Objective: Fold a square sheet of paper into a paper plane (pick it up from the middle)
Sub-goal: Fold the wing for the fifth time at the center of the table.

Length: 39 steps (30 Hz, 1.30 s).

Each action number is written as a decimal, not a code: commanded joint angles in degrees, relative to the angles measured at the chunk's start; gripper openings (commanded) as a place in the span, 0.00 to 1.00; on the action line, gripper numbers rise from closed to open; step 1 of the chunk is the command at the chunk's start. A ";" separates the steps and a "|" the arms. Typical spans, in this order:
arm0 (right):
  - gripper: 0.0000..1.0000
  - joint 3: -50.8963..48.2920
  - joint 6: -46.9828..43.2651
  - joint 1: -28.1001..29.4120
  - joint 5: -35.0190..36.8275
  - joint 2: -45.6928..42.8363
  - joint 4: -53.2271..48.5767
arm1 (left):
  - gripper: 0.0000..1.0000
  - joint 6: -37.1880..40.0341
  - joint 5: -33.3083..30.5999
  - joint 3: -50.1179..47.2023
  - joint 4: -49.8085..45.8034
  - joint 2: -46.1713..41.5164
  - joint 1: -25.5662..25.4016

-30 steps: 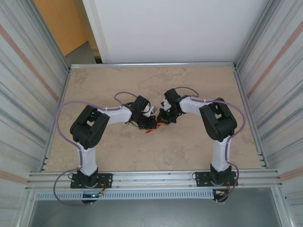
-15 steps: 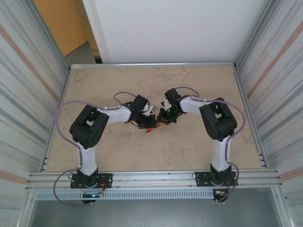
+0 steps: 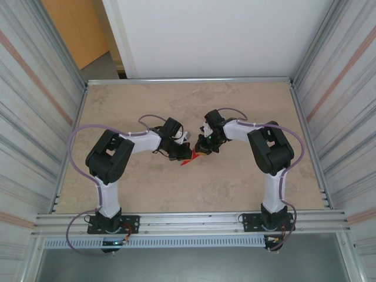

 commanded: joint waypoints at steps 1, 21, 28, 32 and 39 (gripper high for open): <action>0.11 -1.48 -1.09 -0.30 6.76 4.74 -4.55 | 0.00 2.52 -0.47 -1.13 -4.77 0.36 0.32; 0.11 -0.87 -1.65 -0.21 9.12 5.43 -6.72 | 0.00 5.65 -4.72 -7.95 -11.89 -3.76 1.42; 0.11 -0.89 -1.76 -0.21 9.19 5.37 -6.76 | 0.00 6.55 -6.75 -10.82 -14.69 -7.85 1.48; 0.11 -0.84 -1.69 -0.12 9.10 5.32 -6.79 | 0.00 6.69 -8.17 -9.89 -15.64 -11.19 1.52; 0.11 -0.93 -1.60 -0.01 7.57 4.58 -5.77 | 0.00 3.24 -6.45 -8.37 -7.06 -15.79 -0.03</action>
